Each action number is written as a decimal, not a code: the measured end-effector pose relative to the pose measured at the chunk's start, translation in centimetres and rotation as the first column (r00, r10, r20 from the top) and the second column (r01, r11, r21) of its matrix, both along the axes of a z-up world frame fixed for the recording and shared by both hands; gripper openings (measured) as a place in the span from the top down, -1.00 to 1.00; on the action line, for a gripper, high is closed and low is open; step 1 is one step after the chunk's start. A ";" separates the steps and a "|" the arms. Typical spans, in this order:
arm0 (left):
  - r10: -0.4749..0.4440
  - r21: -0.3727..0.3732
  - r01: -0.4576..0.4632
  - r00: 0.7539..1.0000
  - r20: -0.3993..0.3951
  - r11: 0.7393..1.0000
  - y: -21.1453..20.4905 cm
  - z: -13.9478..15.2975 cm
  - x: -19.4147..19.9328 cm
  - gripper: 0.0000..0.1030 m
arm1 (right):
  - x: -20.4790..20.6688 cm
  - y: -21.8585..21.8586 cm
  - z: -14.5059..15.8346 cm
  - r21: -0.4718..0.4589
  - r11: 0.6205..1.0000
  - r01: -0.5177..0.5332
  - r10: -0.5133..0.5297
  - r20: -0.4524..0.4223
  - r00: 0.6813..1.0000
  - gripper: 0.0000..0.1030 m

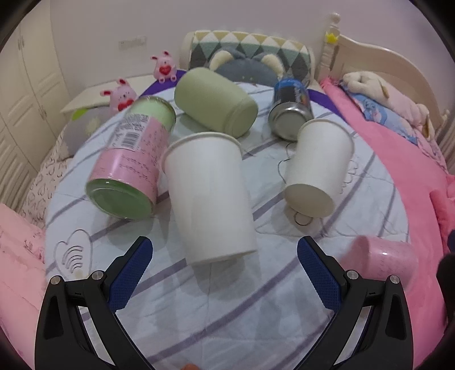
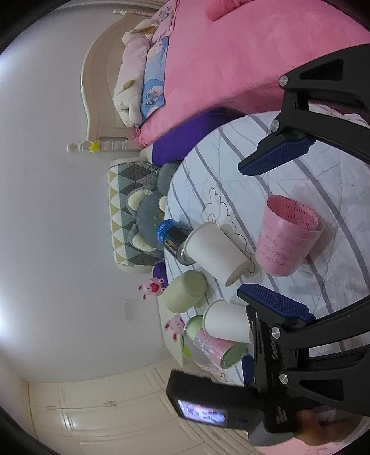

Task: Flip cup upright
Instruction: 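Move the left tool to the white paper cup lying sideways and close on it, then lift the white paper cup off the sheet with the left tool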

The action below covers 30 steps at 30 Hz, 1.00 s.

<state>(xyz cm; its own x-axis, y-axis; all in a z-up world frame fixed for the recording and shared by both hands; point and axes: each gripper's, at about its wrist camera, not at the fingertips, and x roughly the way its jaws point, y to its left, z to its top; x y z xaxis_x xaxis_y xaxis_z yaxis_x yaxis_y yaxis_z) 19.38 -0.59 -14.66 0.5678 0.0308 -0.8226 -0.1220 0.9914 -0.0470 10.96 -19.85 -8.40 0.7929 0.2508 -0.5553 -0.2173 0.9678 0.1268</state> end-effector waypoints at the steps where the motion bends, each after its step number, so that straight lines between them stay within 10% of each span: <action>1: -0.001 -0.001 0.001 1.000 -0.007 1.000 0.0 -0.2 0.2 -1.00 | 0.1 0.1 -0.1 -0.002 1.000 -0.003 0.003 -0.003 1.000 -0.55; 10: -0.040 -0.001 0.040 0.999 -0.006 0.999 -0.2 -0.8 0.5 -0.22 | 0.6 0.3 -0.4 -0.009 1.000 -0.007 0.007 -0.023 1.000 -0.55; 30: -0.104 0.001 0.104 0.995 0.003 0.995 2.0 -0.3 -4.7 -0.14 | -0.2 2.3 -0.8 -0.032 0.999 -0.005 0.004 -0.028 1.000 -0.55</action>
<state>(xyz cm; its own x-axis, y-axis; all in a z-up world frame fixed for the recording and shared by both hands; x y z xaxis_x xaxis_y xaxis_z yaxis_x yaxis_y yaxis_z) 14.70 1.42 -14.92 0.5709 -0.0276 -0.8206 -0.0184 0.9988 -0.0463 10.75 -17.56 -9.20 0.7756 0.2363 -0.5853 -0.2186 0.9705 0.1020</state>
